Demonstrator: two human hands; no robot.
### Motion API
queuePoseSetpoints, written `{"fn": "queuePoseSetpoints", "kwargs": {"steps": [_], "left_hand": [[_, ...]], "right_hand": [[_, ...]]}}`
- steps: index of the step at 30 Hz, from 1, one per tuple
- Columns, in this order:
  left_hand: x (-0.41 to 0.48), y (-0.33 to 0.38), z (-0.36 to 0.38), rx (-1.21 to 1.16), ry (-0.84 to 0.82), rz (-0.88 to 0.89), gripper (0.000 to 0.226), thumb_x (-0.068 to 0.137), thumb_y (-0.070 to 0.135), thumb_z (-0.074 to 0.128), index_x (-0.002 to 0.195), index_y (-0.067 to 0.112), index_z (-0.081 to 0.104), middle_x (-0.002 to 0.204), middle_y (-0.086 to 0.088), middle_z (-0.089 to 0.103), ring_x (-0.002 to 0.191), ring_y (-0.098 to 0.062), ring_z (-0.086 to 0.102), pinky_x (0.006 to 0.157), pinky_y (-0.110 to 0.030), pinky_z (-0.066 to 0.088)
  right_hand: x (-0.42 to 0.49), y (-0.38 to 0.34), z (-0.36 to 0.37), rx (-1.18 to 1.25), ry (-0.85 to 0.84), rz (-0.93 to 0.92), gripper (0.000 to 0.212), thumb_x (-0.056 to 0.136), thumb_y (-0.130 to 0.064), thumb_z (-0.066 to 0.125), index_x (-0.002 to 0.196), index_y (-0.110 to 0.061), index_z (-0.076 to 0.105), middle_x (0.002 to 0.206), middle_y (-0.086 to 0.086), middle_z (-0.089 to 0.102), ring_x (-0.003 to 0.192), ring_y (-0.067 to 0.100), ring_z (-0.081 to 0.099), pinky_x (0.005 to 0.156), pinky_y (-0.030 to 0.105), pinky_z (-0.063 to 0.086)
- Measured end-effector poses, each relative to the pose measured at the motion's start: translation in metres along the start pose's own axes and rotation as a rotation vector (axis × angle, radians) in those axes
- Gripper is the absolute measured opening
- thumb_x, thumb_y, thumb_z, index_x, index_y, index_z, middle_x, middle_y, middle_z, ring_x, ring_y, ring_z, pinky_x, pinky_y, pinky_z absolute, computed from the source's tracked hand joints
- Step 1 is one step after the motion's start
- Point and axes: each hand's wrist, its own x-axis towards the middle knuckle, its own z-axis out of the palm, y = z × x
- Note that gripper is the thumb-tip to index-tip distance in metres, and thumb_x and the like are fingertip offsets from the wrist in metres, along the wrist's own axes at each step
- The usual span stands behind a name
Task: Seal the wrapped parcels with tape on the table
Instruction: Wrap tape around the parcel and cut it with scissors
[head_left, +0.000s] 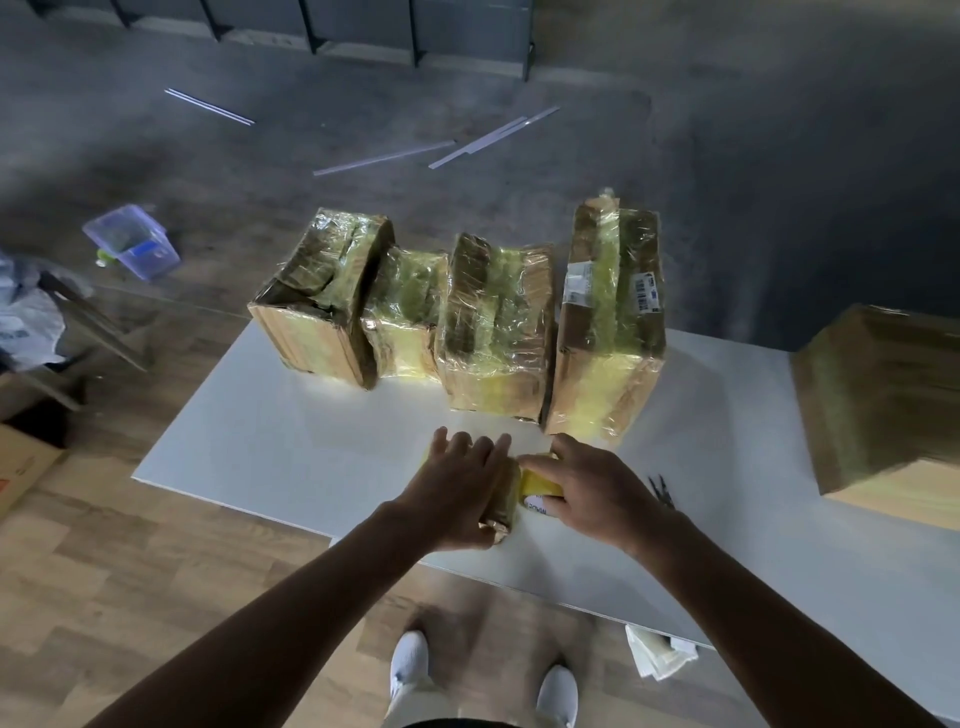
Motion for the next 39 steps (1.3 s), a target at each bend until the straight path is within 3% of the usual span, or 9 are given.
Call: {"fn": "queuePoseSetpoints", "kwargs": {"steps": [5,9,15,21,24,29,32,36,39], "left_hand": [[-0.008,-0.016,0.005,-0.141,0.051,0.073,0.105,0.068,0.053,0.072,0.151,0.028,0.011,0.123,-0.007,0.045,0.116,-0.026,0.042,0.111,-0.052,0.021],[-0.024,-0.025,0.020,-0.331,0.233,0.097,0.099,0.061,0.057,0.066,0.145,0.027,0.024,0.106,-0.003,0.051,0.100,-0.019,0.045,0.100,-0.049,0.039],[-0.033,-0.033,0.033,-0.624,0.259,0.025,0.097,0.063,0.052,0.072,0.144,0.031,0.023,0.112,-0.005,0.049,0.105,-0.017,0.041,0.094,-0.035,0.044],[-0.044,-0.051,0.038,-0.780,0.173,-0.051,0.089,0.063,0.040,0.076,0.139,0.040,0.030,0.118,0.009,0.038,0.109,-0.009,0.043,0.092,-0.022,0.044],[-0.055,-0.061,0.043,-0.860,0.144,-0.096,0.090,0.062,0.035,0.078,0.130,0.055,0.024,0.120,0.016,0.037,0.108,-0.004,0.048,0.092,-0.023,0.047],[-0.058,-0.079,0.041,-0.689,0.124,-0.045,0.089,0.068,0.042,0.080,0.142,0.025,0.035,0.138,0.006,0.040,0.124,-0.002,0.035,0.103,-0.019,0.034],[-0.064,-0.096,0.037,-0.408,0.169,-0.013,0.091,0.065,0.061,0.074,0.136,0.019,0.037,0.137,-0.005,0.048,0.131,-0.020,0.039,0.107,-0.034,0.034],[-0.061,-0.099,0.023,-0.103,0.043,-0.052,0.098,0.055,0.055,0.085,0.130,0.005,0.045,0.127,-0.013,0.056,0.124,-0.034,0.049,0.099,-0.052,0.047],[-0.053,-0.083,0.009,0.019,-0.081,-0.119,0.109,0.073,0.048,0.077,0.149,-0.001,0.015,0.150,-0.017,0.029,0.142,-0.034,0.022,0.114,-0.057,0.025]], "right_hand": [[-0.003,0.001,-0.001,0.265,-0.073,0.022,0.052,0.091,-0.023,0.060,0.140,-0.031,0.045,0.100,-0.001,0.042,0.083,0.012,0.046,0.064,0.015,0.037],[-0.018,0.004,-0.001,0.472,0.118,0.025,0.064,0.083,-0.010,0.063,0.134,-0.044,0.045,0.108,-0.008,0.048,0.092,0.007,0.049,0.073,0.016,0.043],[-0.009,-0.001,0.003,0.566,0.179,0.038,0.078,0.085,-0.006,0.064,0.133,-0.059,0.032,0.129,-0.015,0.048,0.115,-0.002,0.047,0.089,0.006,0.039],[-0.004,0.008,-0.026,0.128,0.139,-0.119,0.059,0.081,-0.034,0.069,0.136,-0.036,0.047,0.090,-0.005,0.052,0.071,0.010,0.045,0.062,0.015,0.033],[-0.017,0.025,-0.022,-0.037,0.037,-0.123,0.076,0.065,-0.025,0.085,0.131,-0.035,0.048,0.082,0.000,0.057,0.063,0.010,0.044,0.058,0.022,0.034],[-0.009,0.010,0.003,-0.129,-0.030,-0.050,0.078,0.069,-0.019,0.079,0.134,-0.040,0.042,0.083,0.000,0.056,0.061,0.023,0.055,0.058,0.024,0.035],[0.005,-0.006,0.014,-0.118,0.026,-0.064,0.075,0.063,-0.017,0.083,0.129,-0.032,0.052,0.077,0.001,0.055,0.057,0.022,0.054,0.058,0.030,0.044],[0.021,-0.018,0.017,-0.158,0.066,-0.054,0.069,0.051,-0.015,0.088,0.116,-0.021,0.066,0.069,0.002,0.052,0.052,0.019,0.052,0.053,0.033,0.046],[0.029,-0.023,0.020,-0.197,0.037,-0.046,0.068,0.047,-0.027,0.094,0.110,-0.020,0.069,0.068,0.004,0.053,0.052,0.020,0.056,0.049,0.029,0.046]]}}
